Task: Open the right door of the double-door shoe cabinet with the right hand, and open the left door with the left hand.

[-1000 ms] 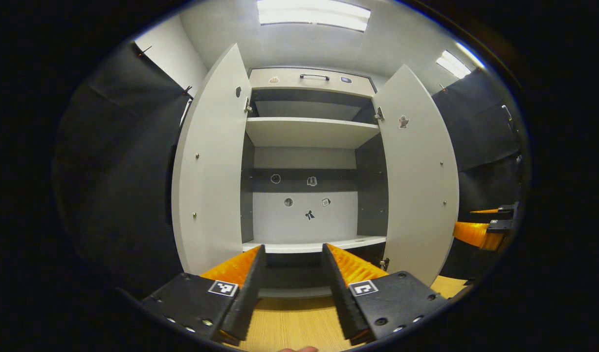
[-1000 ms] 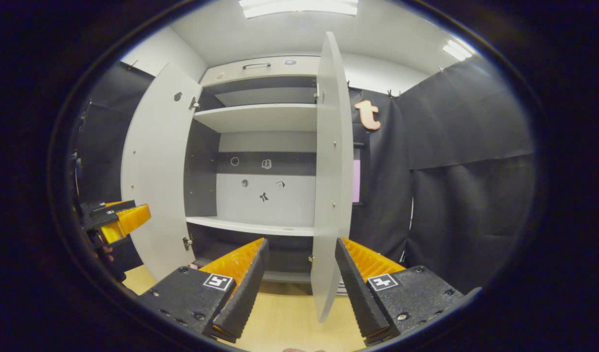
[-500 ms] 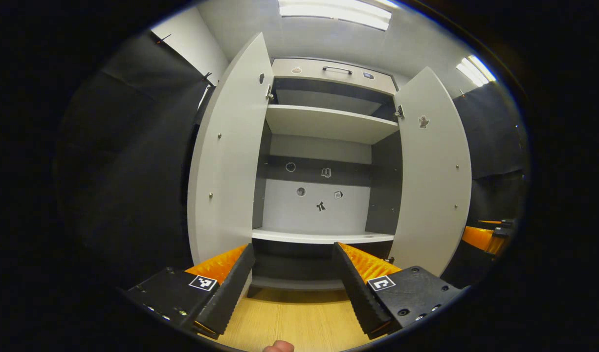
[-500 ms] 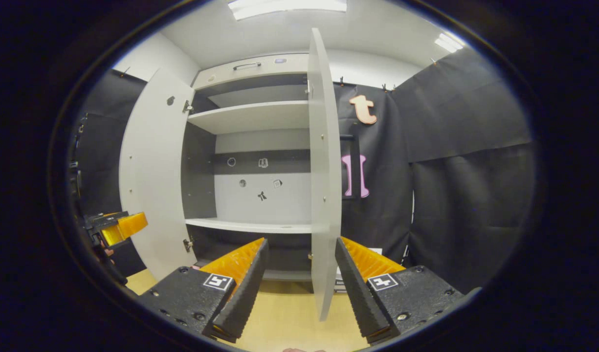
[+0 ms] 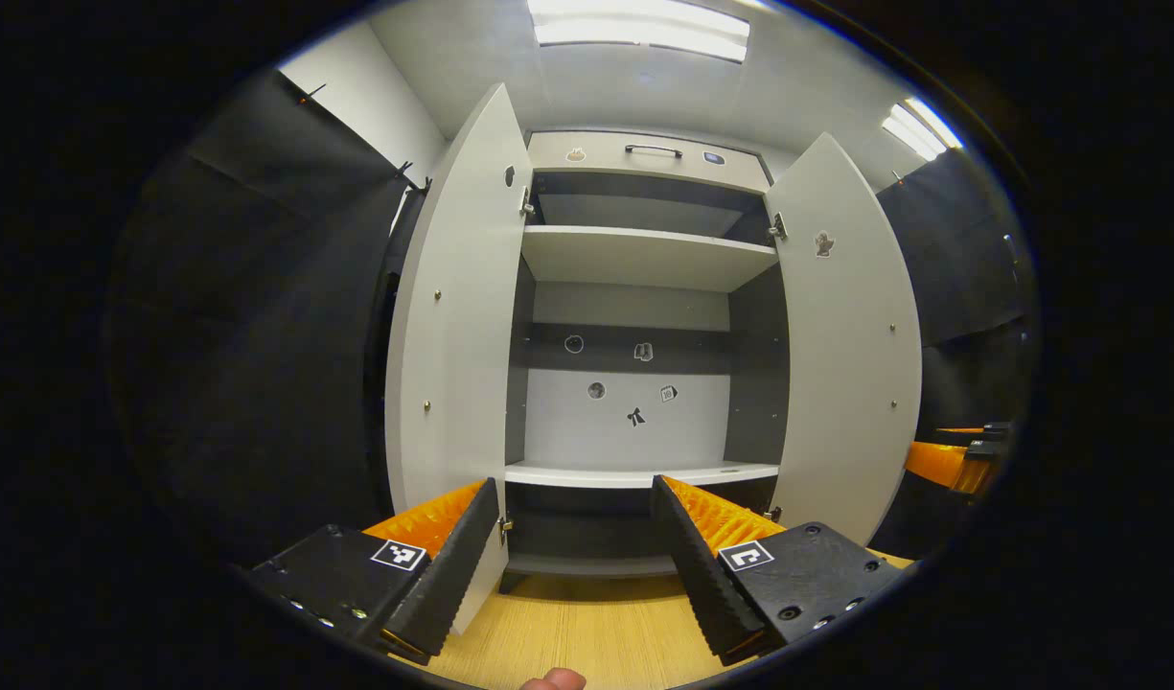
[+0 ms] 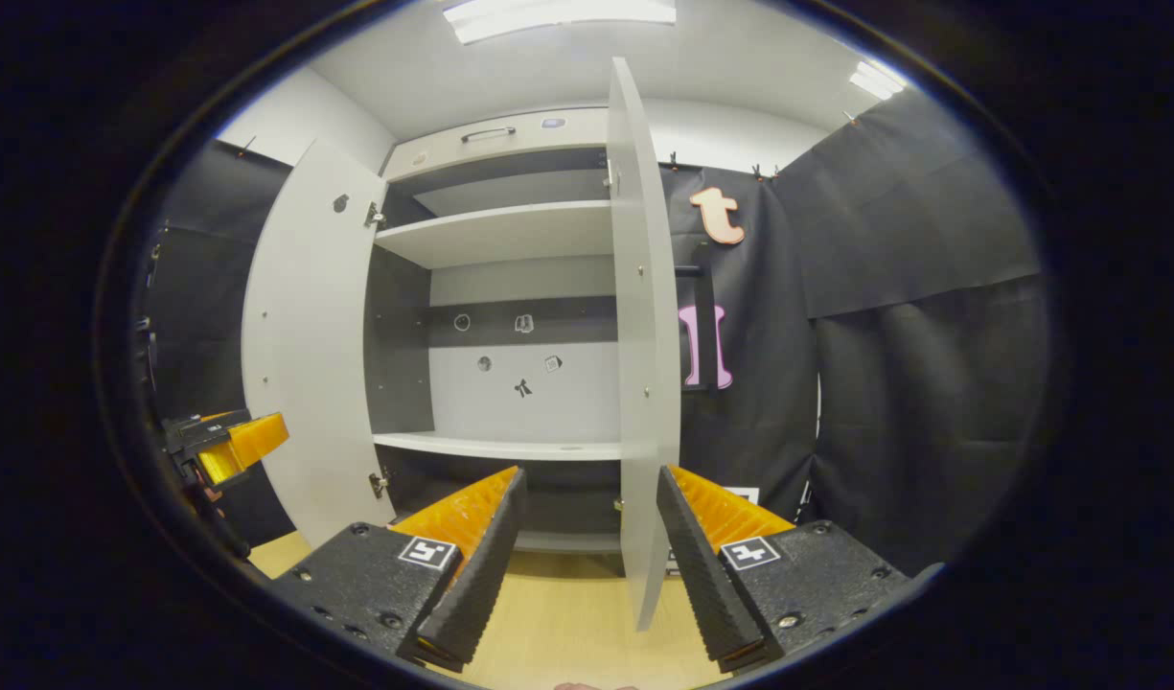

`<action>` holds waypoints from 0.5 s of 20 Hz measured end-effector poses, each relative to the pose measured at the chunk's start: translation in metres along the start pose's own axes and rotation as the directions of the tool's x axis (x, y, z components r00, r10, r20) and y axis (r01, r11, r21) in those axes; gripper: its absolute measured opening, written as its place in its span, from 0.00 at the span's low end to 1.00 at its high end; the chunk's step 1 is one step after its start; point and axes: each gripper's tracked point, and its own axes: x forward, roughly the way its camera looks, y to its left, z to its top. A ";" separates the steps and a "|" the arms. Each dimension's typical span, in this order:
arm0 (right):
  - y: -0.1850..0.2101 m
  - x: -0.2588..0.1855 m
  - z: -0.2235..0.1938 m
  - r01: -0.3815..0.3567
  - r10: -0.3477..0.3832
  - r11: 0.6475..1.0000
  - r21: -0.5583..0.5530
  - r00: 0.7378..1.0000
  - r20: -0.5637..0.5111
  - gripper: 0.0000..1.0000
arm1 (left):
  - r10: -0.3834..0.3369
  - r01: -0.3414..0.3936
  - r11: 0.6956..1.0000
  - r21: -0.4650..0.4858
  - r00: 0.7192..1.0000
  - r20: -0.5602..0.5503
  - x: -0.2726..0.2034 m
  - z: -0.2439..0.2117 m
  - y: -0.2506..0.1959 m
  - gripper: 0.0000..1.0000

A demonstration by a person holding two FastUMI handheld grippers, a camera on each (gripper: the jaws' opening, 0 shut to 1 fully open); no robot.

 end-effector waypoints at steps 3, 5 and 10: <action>0.006 0.001 -0.003 -0.013 0.013 1.000 0.014 1.000 -0.009 0.86 | -0.006 0.006 1.000 -0.018 1.000 0.013 0.002 0.005 -0.007 0.95; 0.007 0.000 -0.002 -0.018 0.018 1.000 0.013 1.000 -0.004 0.86 | -0.013 0.013 1.000 -0.016 1.000 0.018 0.003 0.007 -0.009 0.95; 0.002 -0.001 -0.001 -0.003 0.003 1.000 0.011 1.000 0.001 0.86 | -0.006 0.006 1.000 -0.006 1.000 -0.010 0.005 -0.001 -0.005 0.95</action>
